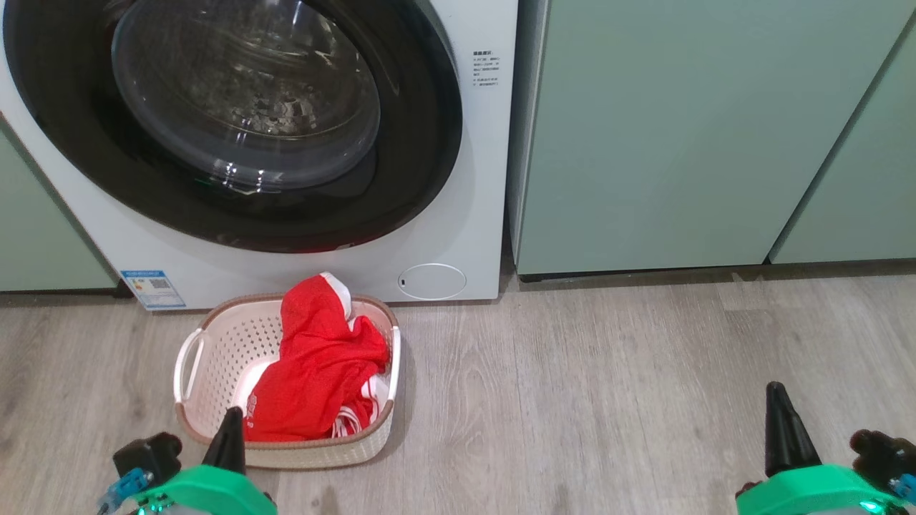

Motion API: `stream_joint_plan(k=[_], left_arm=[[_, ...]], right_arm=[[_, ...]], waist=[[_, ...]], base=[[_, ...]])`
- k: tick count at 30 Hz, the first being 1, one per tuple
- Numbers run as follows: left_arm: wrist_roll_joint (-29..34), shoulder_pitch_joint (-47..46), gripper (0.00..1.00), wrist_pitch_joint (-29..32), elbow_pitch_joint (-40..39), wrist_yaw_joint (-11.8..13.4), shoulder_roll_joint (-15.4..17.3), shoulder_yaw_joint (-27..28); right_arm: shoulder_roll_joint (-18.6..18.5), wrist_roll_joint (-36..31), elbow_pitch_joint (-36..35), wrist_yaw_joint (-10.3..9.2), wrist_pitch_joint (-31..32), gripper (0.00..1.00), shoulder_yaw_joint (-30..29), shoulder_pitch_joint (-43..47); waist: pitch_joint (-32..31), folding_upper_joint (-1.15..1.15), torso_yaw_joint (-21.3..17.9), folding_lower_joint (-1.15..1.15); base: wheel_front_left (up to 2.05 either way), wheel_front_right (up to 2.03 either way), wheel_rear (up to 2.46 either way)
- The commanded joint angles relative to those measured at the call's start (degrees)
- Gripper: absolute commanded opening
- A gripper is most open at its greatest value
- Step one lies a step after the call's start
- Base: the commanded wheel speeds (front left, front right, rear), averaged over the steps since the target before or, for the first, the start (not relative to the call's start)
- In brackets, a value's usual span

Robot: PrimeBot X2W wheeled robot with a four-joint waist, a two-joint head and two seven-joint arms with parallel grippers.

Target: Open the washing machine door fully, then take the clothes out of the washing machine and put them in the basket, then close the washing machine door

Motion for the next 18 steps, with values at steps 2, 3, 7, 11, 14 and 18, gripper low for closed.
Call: stream_joint_plan(k=[2, 3, 7, 11, 14, 18], left_arm=[[-1.66, -2.83, 0.0, 0.53, -2.34, 0.01, 0.44, 0.5], [-2.25, -2.82, 0.0, 0.68, -2.52, 0.01, 0.42, 0.52], [-4.61, -2.81, 0.0, 1.33, -3.22, 0.01, 0.33, 0.61], [-6.97, -2.8, 0.0, 1.98, -3.91, 0.01, 0.25, 0.71], [-8.74, -2.8, 0.0, 2.47, -4.42, 0.01, 0.18, 0.79], [-11.09, -2.81, 0.0, 3.13, -5.1, 0.01, 0.1, 0.9]], right_arm=[[-0.31, 1.77, -2.14, -0.01, 0.32, 0.0, -0.29, -2.57], [-0.32, 2.36, -2.19, -0.01, 0.49, 0.0, -0.32, -2.61], [-0.32, 4.73, -2.39, -0.01, 1.16, 0.0, -0.46, -2.77], [-0.33, 7.1, -2.58, -0.01, 1.83, 0.0, -0.6, -2.94], [-0.34, 8.88, -2.73, -0.01, 2.34, 0.0, -0.71, -3.06], [-0.35, 11.24, -2.92, -0.01, 3.01, 0.0, -0.86, -3.23]], waist=[[0.05, 0.0, 0.01, 0.0], [0.08, 0.0, 0.02, 0.0], [0.19, 0.0, 0.05, 0.0], [0.3, 0.0, 0.07, 0.0], [0.38, 0.0, 0.09, 0.0], [0.5, 0.0, 0.12, 0.0]], base=[[0.0, 0.0, 0.0], [0.0, 0.0, 0.0], [0.0, 0.0, 0.0], [0.0, 0.0, 0.0], [0.0, 0.0, 0.0], [0.0, 0.0, 0.0]])
